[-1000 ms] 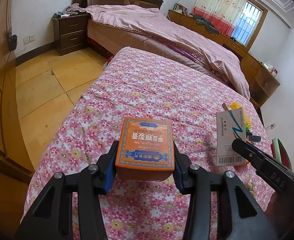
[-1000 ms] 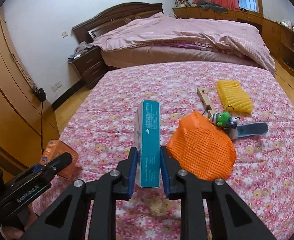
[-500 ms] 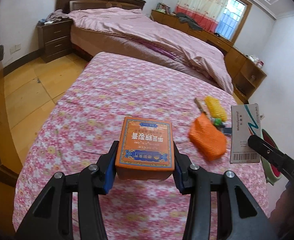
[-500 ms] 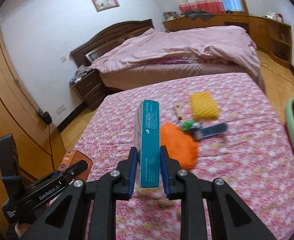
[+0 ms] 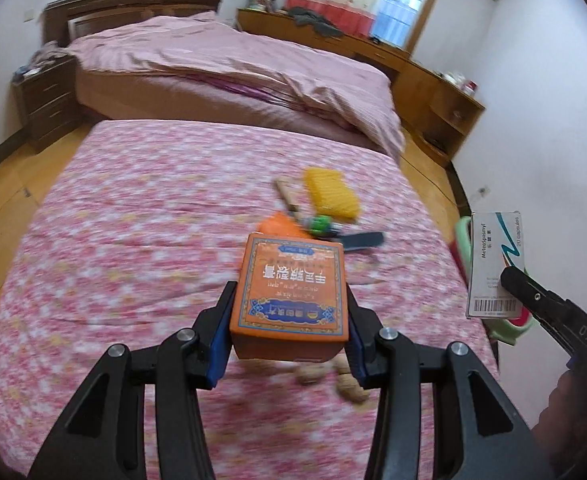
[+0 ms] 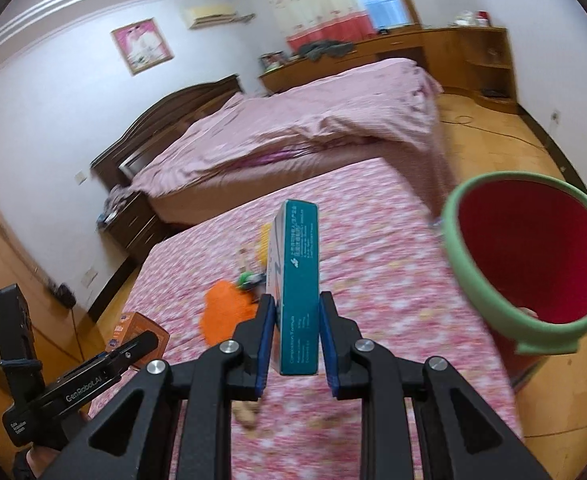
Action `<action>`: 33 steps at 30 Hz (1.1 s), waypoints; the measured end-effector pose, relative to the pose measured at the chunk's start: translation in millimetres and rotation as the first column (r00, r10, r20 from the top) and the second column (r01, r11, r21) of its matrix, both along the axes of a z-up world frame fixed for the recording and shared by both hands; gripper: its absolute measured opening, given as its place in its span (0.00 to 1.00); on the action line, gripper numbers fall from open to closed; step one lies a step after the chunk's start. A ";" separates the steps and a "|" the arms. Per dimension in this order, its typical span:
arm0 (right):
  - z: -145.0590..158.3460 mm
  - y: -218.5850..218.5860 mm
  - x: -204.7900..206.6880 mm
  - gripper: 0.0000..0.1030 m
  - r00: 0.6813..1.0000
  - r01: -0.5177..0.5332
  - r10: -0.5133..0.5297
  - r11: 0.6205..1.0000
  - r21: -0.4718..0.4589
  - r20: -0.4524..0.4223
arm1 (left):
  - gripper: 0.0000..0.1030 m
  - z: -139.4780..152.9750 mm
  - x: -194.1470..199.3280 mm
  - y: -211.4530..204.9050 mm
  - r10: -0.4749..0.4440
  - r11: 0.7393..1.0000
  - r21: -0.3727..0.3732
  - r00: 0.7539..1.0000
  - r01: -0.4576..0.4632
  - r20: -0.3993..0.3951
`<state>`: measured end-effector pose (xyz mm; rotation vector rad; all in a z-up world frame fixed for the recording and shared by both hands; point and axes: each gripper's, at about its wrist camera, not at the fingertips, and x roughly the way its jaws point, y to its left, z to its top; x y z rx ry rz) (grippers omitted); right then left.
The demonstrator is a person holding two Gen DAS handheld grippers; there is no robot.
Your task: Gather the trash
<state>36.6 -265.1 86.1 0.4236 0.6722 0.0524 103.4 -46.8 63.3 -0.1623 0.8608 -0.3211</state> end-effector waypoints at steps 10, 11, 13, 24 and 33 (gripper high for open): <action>-10.3 -93.2 -18.3 0.24 0.985 0.175 -0.175 0.984 0.036 -0.013 | 0.46 5.7 9.2 -102.0 -0.173 0.985 0.014 0.985 0.173 -0.002; -11.2 -100.0 -20.0 0.24 0.982 0.187 -0.187 0.982 0.037 -0.013 | 0.46 6.3 10.1 -112.2 -0.191 0.981 0.017 0.982 0.191 0.002; -13.4 -115.8 -23.9 0.24 0.977 0.213 -0.213 0.976 0.037 -0.015 | 0.46 6.8 11.7 -134.3 -0.229 0.973 0.026 0.973 0.228 0.008; -38.7 -183.5 -26.7 0.24 0.948 0.315 -0.312 0.947 0.060 -0.064 | 0.46 -7.1 24.3 -232.9 -0.376 0.925 0.063 0.927 0.375 -0.002; -58.2 -212.2 -25.0 0.26 0.934 0.353 -0.345 0.931 0.089 -0.090 | 0.46 -20.8 32.4 -276.4 -0.452 0.889 0.078 0.892 0.452 -0.017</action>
